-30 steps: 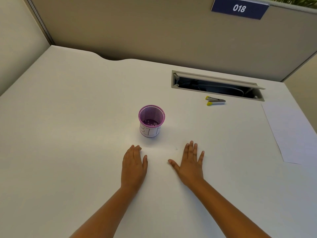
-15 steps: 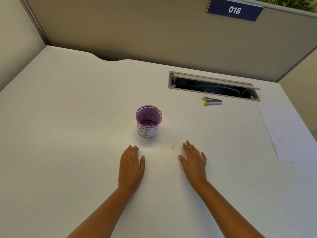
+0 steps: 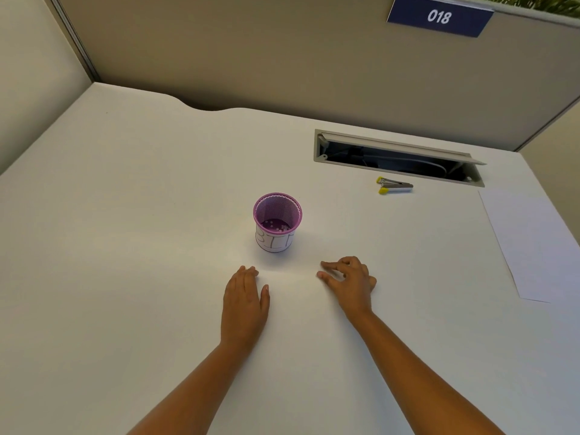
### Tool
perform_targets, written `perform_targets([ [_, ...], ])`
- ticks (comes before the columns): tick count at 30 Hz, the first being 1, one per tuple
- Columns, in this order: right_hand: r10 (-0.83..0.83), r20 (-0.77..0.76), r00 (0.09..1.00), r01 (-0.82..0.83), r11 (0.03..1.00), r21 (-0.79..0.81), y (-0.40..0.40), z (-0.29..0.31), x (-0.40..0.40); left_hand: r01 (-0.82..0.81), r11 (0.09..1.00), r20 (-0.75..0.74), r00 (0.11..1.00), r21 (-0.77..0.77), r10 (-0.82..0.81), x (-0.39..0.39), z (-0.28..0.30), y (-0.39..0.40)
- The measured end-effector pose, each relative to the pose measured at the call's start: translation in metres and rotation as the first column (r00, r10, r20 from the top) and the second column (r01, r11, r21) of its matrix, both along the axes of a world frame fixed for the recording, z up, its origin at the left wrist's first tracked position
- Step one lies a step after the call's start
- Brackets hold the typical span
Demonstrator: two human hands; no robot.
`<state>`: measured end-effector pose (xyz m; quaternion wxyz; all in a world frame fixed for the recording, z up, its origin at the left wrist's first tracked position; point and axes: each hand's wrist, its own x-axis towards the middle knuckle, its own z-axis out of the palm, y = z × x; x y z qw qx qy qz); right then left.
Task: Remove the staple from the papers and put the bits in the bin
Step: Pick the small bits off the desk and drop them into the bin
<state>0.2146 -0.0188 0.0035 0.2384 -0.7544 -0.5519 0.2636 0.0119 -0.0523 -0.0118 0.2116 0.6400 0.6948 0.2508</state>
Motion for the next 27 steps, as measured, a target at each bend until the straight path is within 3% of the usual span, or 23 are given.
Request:
perform_targets([
  [11,0.008,0.019,1.0,-0.009,0.997,0.071,-0.002,-0.003,0.0,0.006,1.0,-0.008,1.0,-0.005,-0.006,0.0,-0.001,0.0],
  [17,0.038,0.032,0.999,-0.039,0.999,0.031,0.0,-0.006,0.002,0.001,1.0,-0.006,1.0,-0.01,-0.001,-0.001,-0.001,-0.001],
  [22,-0.039,-0.081,0.996,0.04,0.999,0.013,0.003,0.0,0.006,0.004,1.0,0.001,1.0,-0.01,-0.004,0.0,-0.001,-0.001],
  [27,-0.056,-0.024,0.998,0.055,0.997,-0.046,0.006,0.005,0.012,-0.002,1.0,0.012,1.0,-0.004,0.003,0.0,0.001,-0.001],
])
